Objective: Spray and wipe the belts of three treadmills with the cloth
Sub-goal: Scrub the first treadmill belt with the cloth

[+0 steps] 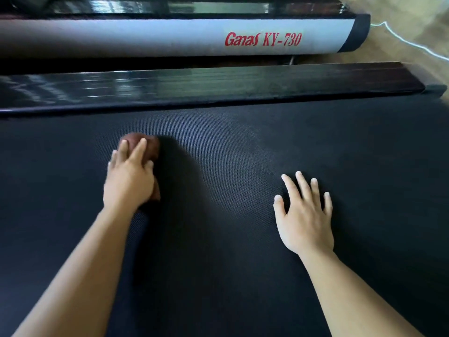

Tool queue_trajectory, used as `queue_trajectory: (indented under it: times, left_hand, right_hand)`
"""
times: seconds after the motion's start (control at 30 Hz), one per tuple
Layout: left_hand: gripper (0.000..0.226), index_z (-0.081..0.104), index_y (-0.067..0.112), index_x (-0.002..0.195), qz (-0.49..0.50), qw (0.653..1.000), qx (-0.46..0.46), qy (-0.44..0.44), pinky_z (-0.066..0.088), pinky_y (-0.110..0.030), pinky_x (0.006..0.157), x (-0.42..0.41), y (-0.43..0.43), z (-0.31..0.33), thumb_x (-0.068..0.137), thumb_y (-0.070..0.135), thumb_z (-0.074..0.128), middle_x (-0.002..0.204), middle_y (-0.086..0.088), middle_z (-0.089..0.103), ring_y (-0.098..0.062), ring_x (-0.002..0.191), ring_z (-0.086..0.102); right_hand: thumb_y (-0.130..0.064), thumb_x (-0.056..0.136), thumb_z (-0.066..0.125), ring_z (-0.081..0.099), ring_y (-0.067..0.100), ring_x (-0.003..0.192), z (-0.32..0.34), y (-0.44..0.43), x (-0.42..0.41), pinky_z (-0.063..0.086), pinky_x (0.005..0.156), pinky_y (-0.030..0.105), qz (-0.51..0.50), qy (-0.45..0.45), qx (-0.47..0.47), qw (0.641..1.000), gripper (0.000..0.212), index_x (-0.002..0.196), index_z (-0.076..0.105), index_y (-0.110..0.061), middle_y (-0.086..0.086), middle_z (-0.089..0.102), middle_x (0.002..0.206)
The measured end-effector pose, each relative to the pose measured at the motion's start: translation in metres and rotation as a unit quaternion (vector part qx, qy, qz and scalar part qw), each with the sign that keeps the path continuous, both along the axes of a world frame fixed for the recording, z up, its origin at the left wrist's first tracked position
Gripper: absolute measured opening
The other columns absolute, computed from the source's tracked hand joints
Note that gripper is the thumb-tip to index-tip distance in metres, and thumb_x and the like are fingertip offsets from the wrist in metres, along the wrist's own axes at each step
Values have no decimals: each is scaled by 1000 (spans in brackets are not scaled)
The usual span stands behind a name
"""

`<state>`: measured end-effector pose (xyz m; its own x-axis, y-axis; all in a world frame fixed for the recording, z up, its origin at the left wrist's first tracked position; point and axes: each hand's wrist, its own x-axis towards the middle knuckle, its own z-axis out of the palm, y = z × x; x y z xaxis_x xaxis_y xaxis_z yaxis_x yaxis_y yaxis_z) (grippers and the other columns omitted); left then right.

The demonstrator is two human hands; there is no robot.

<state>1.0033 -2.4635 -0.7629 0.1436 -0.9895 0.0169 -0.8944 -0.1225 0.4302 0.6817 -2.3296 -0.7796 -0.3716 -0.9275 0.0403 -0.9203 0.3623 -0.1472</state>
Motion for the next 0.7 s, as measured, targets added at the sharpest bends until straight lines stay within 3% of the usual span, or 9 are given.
queue_trajectory:
  times: [0.13, 0.3, 0.53, 0.7]
  left_hand:
    - [55, 28, 37, 154, 21, 1000, 14, 6, 22, -54, 120, -12, -63, 4, 101, 35, 43, 166, -6, 15, -38, 150, 15]
    - [53, 31, 33, 153, -73, 997, 20, -8, 19, -49, 121, -76, -94, 14, 102, 32, 43, 165, -9, 17, -39, 149, 17]
    - [55, 34, 37, 152, -257, 966, -7, -23, 13, -39, 122, -125, -36, 8, 100, 32, 50, 164, -4, 23, -34, 148, 23]
    - [54, 37, 39, 151, -313, 950, -7, -21, 16, -46, 123, -88, 30, 1, 99, 33, 53, 162, -1, 27, -32, 148, 26]
  right_hand:
    - [-50, 100, 33, 12, 25, 152, 0, -1, 0, 10, 122, 51, -1, -1, -5, 1000, 55, 153, 28, -36, -6, 18, 164]
    - [-49, 99, 35, 14, 26, 151, -1, 1, 0, 12, 121, 52, -1, 2, -9, 1000, 55, 152, 30, -36, -5, 21, 163]
    - [-50, 99, 31, 8, 23, 152, 1, -1, 1, 8, 122, 50, -5, -7, 6, 1000, 55, 153, 25, -38, -8, 15, 164]
    - [-51, 100, 31, 10, 23, 152, 1, -1, 1, 8, 122, 50, -3, -6, 1, 1000, 55, 153, 25, -38, -8, 16, 164]
